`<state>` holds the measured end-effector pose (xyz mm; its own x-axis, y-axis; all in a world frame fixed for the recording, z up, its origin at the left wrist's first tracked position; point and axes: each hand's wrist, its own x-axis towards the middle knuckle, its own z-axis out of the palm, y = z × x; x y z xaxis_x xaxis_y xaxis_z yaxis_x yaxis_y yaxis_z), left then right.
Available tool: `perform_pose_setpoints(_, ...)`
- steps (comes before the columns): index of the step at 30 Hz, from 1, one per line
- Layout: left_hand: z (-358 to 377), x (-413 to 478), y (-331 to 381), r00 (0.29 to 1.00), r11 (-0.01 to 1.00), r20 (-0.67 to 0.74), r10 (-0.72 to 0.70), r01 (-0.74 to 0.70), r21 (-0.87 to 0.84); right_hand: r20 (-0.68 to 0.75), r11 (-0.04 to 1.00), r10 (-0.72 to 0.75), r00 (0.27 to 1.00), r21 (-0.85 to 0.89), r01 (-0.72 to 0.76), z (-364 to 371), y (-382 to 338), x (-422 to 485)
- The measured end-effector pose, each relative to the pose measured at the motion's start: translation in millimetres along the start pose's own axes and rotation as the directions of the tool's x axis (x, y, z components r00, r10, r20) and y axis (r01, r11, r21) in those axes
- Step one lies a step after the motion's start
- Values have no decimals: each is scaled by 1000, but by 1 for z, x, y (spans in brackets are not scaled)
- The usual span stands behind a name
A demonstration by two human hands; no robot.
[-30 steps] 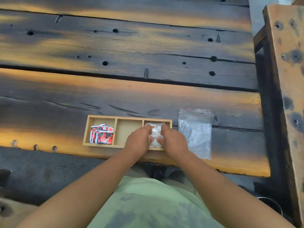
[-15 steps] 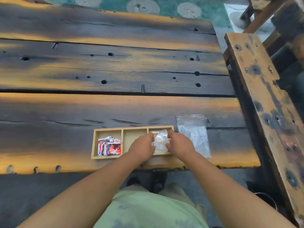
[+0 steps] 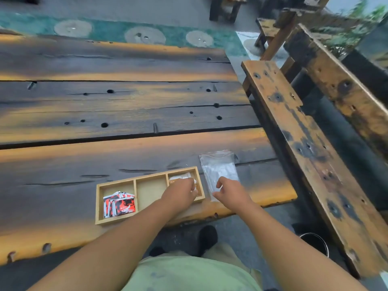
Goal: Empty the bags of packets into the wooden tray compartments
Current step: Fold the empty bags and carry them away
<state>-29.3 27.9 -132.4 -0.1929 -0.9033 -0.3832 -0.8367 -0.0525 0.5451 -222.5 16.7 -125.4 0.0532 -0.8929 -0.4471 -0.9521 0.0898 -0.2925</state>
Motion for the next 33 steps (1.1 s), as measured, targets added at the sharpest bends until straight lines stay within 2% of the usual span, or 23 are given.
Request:
perform_pose_setpoints(8,17,47,49,986,965,7,-165,163,-207,54,989,80,995,121,-86,-28,56,39)
perform_pose_setpoints(12,35,67,66,957,902,97,-275,291,-318,107,965,113,988,227,-135,-30,87,72)
perform_pose_setpoints(17,53,87,82,900,876,128,-416,434,-208,116,953,128,985,260,-154,-31,119,103)
perform_pose_setpoints(20,65,93,84,881,874,90,-465,473,-112,151,931,141,978,315,-183,-29,127,114)
perform_pose_setpoints(22,69,94,85,868,862,37,-494,495,-109,190,905,163,968,362,-223,-28,127,119)
perform_pose_setpoints(26,74,100,84,798,772,2,-603,583,-252,265,855,142,954,453,-253,-20,126,127)
perform_pose_setpoints(29,78,105,81,767,684,80,-637,609,-402,290,799,127,949,537,-271,-12,127,131)
perform_pose_setpoints(33,79,105,83,767,594,154,-622,591,-546,334,769,125,934,562,-304,-5,126,131)
